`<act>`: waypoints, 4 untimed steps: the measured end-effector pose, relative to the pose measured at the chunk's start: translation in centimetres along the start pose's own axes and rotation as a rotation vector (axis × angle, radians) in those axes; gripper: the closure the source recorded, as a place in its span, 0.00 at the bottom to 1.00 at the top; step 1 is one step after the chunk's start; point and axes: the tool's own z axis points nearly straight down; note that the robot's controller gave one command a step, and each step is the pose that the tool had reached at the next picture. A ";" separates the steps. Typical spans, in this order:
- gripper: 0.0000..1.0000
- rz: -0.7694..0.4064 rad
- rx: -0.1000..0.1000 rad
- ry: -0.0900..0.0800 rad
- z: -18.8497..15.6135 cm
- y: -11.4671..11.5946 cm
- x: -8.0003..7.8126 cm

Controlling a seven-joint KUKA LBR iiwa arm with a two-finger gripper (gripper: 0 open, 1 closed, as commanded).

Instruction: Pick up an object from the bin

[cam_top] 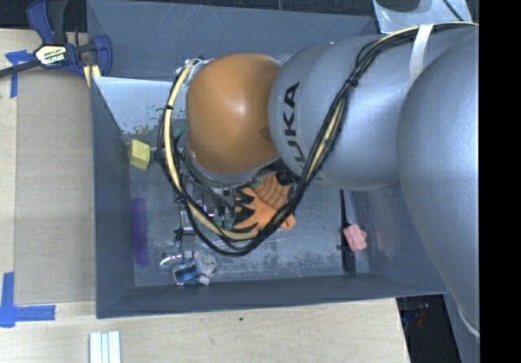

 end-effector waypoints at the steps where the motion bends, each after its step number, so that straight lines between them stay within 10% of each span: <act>1: 0.00 0.003 -0.003 -0.007 -0.4 -0.1 -0.2; 2: 0.00 -0.142 -0.002 -0.009 5.9 -3.2 1.9; 3: 0.00 -0.315 -0.003 -0.012 5.2 -4.9 2.6; 4: 0.00 -0.150 -0.001 -0.006 6.3 -9.7 1.0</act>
Offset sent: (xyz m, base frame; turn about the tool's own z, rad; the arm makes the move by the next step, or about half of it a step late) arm -0.0354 -0.0547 -0.1049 -0.2423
